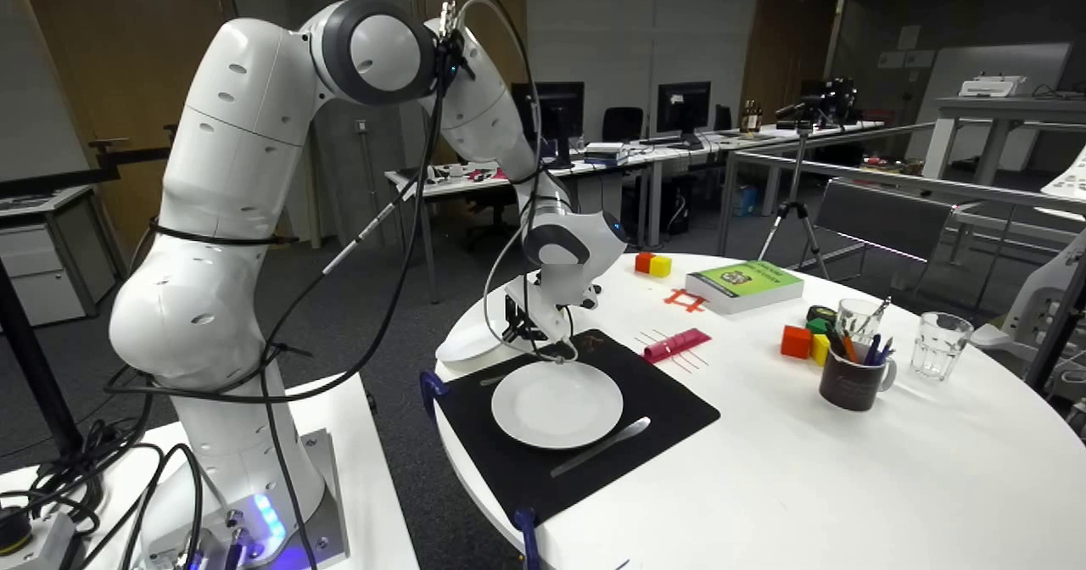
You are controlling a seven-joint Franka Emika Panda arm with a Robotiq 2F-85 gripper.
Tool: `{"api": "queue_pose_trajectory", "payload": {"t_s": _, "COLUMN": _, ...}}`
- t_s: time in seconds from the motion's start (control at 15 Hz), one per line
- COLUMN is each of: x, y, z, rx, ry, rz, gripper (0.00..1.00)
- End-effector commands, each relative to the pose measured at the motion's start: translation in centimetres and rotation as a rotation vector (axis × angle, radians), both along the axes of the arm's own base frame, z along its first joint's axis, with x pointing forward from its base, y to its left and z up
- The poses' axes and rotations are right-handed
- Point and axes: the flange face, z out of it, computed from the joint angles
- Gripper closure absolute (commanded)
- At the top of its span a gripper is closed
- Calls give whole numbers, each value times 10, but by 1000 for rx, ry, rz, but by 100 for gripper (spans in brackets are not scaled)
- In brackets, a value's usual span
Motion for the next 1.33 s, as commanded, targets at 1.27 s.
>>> {"api": "queue_pose_trajectory", "payload": {"t_s": 1.27, "x": -6, "y": 5, "z": -29, "rx": -17, "ry": 57, "rz": 42, "gripper": 100}}
